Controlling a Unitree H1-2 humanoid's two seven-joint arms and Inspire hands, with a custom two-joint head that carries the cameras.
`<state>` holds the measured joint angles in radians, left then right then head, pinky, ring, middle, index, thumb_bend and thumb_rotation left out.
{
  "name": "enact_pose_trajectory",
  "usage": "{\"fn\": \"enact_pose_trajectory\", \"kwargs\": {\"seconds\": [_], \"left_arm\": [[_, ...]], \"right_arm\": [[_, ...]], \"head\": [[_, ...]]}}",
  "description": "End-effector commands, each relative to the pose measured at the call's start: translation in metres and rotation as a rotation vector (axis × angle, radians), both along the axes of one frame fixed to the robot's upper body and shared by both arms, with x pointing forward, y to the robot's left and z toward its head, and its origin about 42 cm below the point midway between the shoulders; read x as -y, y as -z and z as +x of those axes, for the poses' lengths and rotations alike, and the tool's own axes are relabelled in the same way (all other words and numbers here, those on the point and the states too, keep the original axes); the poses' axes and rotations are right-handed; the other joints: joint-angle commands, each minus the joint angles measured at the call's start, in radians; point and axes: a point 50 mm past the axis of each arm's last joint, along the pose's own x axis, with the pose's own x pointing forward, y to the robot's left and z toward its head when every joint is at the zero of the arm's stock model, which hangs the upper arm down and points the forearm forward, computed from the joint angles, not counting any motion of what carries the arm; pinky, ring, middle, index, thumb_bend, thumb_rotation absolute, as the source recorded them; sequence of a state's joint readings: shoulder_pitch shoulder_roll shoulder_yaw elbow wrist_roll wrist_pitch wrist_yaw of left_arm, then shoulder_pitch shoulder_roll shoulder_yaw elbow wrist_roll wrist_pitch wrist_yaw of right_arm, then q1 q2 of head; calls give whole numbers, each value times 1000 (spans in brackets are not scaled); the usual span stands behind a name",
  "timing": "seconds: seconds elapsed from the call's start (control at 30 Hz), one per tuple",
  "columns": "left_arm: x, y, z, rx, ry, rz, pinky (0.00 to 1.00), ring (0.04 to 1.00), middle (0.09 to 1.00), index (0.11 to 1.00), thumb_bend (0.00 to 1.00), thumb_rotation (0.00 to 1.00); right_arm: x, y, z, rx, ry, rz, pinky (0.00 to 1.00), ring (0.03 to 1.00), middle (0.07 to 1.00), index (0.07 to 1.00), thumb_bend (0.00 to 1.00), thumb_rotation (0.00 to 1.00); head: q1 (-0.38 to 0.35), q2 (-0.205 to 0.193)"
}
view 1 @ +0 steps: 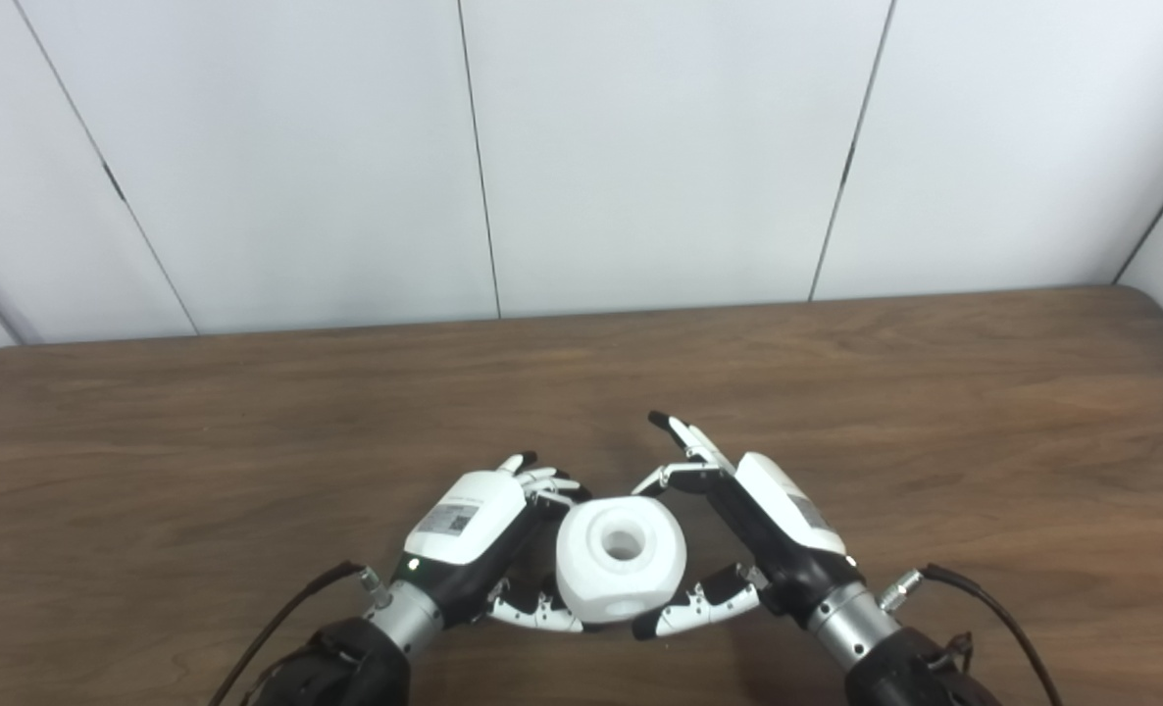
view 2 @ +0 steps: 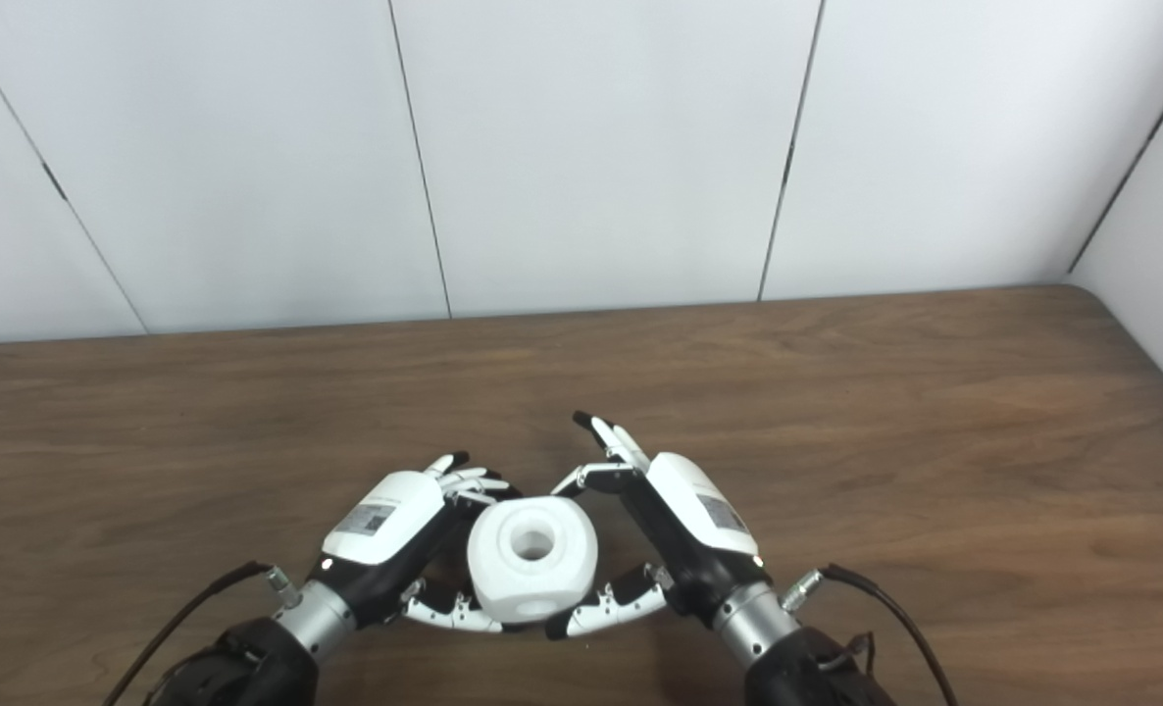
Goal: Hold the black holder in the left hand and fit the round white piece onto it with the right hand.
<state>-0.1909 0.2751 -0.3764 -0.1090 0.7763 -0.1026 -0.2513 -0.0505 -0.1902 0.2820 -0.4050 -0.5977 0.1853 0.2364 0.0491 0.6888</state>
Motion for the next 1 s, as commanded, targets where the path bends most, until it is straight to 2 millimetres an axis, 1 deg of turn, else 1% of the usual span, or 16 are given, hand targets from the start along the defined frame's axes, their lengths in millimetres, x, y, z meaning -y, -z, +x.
{"fn": "enact_pose_trajectory", "kwargs": {"seconds": [0.0, 0.27, 0.4, 0.7, 0.87, 0.97], "left_arm": [[3, -15, 0, 58, 14, -21, 1000, 893, 822, 480, 517, 51], [2, -15, -1, 53, 14, -9, 1000, 895, 826, 480, 517, 51], [2, -14, -2, 45, 14, -13, 1000, 897, 828, 480, 516, 51], [4, -13, -2, 44, 10, -18, 1000, 898, 825, 480, 516, 51], [5, -12, -2, 42, 10, -10, 1000, 899, 827, 480, 517, 52], [6, -12, -1, 44, 12, -13, 1000, 898, 826, 480, 517, 51]], "right_arm": [[-2, -8, 3, 55, -11, 8, 867, 1000, 993, 481, 504, 133], [-1, -1, 5, 51, 18, 2, 857, 1000, 990, 481, 504, 134], [2, -5, 10, 68, 43, 0, 895, 1000, 993, 481, 504, 133], [8, -13, 22, 89, 70, -1, 897, 1000, 991, 482, 504, 134], [9, -14, 24, 99, 72, -5, 873, 1000, 985, 481, 505, 133], [9, -16, 26, 103, 69, -6, 894, 1000, 988, 481, 505, 134]], "head": [[2, 1], [-1, -3], [-5, -8], [-3, -11], [0, -14], [1, -14]]}}
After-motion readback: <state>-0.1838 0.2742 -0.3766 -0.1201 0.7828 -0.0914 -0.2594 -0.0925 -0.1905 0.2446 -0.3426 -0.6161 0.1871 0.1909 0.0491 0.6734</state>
